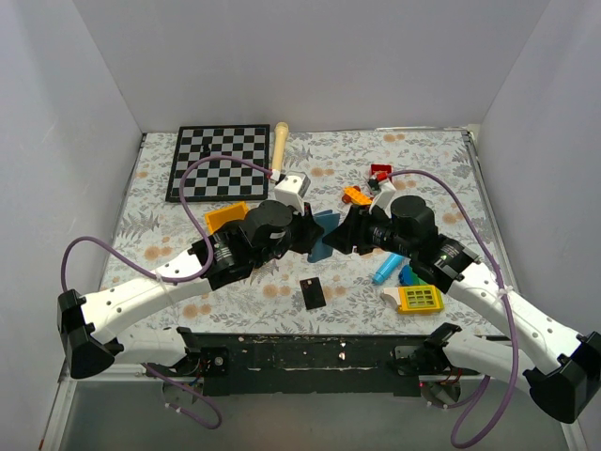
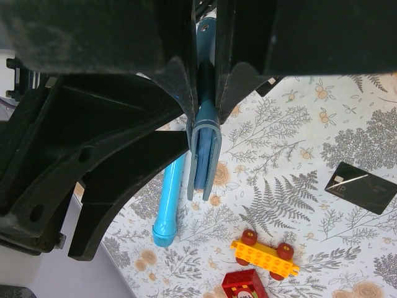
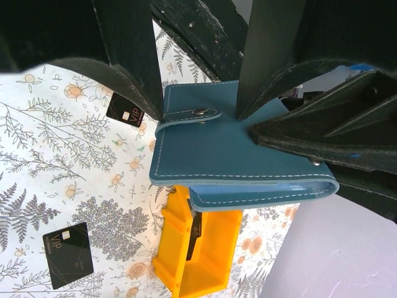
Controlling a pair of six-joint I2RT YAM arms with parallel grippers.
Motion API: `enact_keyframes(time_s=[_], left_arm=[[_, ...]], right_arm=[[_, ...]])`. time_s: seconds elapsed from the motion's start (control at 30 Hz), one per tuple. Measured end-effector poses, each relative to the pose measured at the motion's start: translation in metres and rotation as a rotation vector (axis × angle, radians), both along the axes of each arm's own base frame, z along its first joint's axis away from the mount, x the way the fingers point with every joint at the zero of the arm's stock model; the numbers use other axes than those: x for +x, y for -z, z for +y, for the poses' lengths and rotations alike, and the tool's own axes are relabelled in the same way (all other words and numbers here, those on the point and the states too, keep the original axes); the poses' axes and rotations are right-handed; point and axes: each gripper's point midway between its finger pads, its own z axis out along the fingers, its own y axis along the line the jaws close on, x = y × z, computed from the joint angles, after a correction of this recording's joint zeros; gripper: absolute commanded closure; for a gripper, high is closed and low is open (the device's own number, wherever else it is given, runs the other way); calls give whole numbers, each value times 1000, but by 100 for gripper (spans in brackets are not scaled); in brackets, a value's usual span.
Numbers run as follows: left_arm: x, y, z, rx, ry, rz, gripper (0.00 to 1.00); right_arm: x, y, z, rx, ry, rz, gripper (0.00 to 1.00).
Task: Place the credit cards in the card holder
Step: Open the card holder at the center of the board.
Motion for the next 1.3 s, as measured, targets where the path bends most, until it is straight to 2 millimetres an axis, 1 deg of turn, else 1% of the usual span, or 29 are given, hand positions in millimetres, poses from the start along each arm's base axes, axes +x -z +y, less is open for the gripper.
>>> enact_keyframes(time_s=[0.1, 0.2, 0.3, 0.53, 0.6, 0.63, 0.77, 0.87, 0.93, 1.03, 1.13, 1.17, 1.27, 1.3], left_arm=[[-1, -1, -1, -4, 1, 0, 100], [-1, -2, -1, -9, 2, 0, 100], [-2, -4, -1, -16, 4, -2, 100], [-1, -7, 2, -18, -12, -14, 100], [0, -7, 4, -16, -23, -20, 100], [1, -7, 5, -14, -26, -23, 100], [2, -9, 8, -13, -37, -31, 100], [-2, -16, 10, -32, -32, -41, 100], [-6, -22, 11, -47, -24, -46, 100], [-9, -22, 10, -50, -13, -45, 100], [-10, -17, 10, -44, -12, -36, 100], [-10, -15, 10, -42, -12, -33, 100], [-10, -9, 11, -36, -15, -23, 100], [-10, -9, 11, -35, -16, -22, 100]], right_arm=[[1, 0, 0, 1, 7, 1, 46], [2, 0, -1, 2, 13, 3, 52], [2, 0, -1, 4, 14, 5, 61], [0, -6, 3, 34, 10, 9, 90], [0, -6, 4, 36, 13, 12, 97], [1, -6, 3, 36, 18, 13, 99], [6, -2, -1, 20, 66, 20, 99], [15, 15, -19, -56, 163, 48, 99], [18, 23, -27, -88, 211, 63, 99], [21, 24, -31, -96, 241, 67, 99], [22, 26, -34, -103, 268, 75, 99], [22, 27, -35, -105, 273, 76, 95], [21, 26, -40, -115, 287, 72, 68], [21, 26, -41, -116, 294, 73, 61]])
